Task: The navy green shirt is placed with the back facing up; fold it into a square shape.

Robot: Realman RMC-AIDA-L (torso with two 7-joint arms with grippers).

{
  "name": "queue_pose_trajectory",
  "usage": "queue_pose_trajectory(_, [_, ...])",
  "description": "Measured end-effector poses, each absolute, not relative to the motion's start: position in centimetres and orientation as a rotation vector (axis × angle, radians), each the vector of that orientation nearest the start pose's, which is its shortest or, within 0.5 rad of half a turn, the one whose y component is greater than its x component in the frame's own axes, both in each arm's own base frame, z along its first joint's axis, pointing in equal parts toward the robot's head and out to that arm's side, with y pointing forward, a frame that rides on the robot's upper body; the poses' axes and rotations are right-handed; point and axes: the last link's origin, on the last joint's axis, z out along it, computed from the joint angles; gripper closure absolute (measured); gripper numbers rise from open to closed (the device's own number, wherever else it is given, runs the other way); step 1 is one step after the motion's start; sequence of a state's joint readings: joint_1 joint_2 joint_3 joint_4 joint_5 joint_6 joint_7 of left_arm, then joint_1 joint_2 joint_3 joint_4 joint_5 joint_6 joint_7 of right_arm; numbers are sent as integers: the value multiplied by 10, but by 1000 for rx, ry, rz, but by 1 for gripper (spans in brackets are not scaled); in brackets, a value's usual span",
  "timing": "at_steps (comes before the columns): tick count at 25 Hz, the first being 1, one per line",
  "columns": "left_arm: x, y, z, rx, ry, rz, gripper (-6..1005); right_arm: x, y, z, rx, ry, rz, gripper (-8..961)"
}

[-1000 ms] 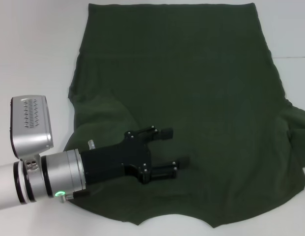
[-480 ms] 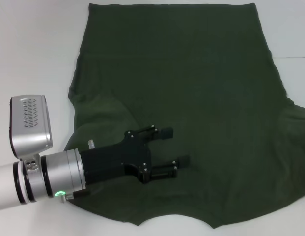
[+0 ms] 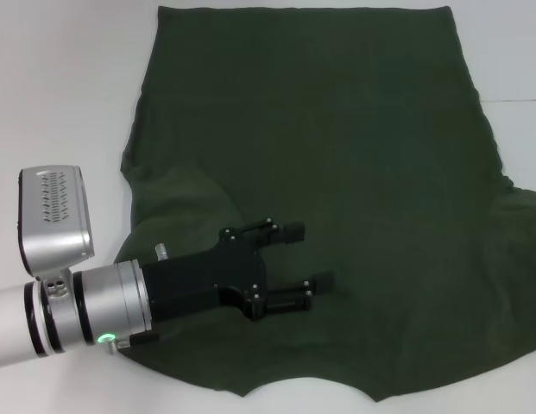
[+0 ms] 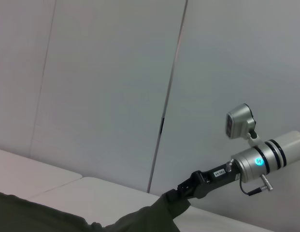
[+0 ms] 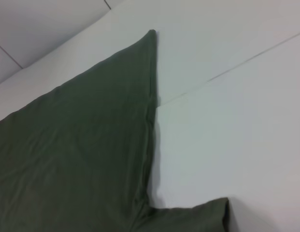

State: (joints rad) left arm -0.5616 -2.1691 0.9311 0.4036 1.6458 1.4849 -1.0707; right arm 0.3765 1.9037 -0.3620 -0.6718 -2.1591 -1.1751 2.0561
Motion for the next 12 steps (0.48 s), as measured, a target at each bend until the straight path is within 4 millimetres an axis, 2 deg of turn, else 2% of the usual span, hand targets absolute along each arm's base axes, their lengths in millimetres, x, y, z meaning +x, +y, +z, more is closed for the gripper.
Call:
queue_pose_trajectory(7, [-213,309,-78,-2726,-446,-1038,182,404,325,127,-1723,1521,586,914])
queue_pose_trajectory(12, [-211,311,-77,-2725,-445,-1044,182,382,332,115,-1818,1520,673,909])
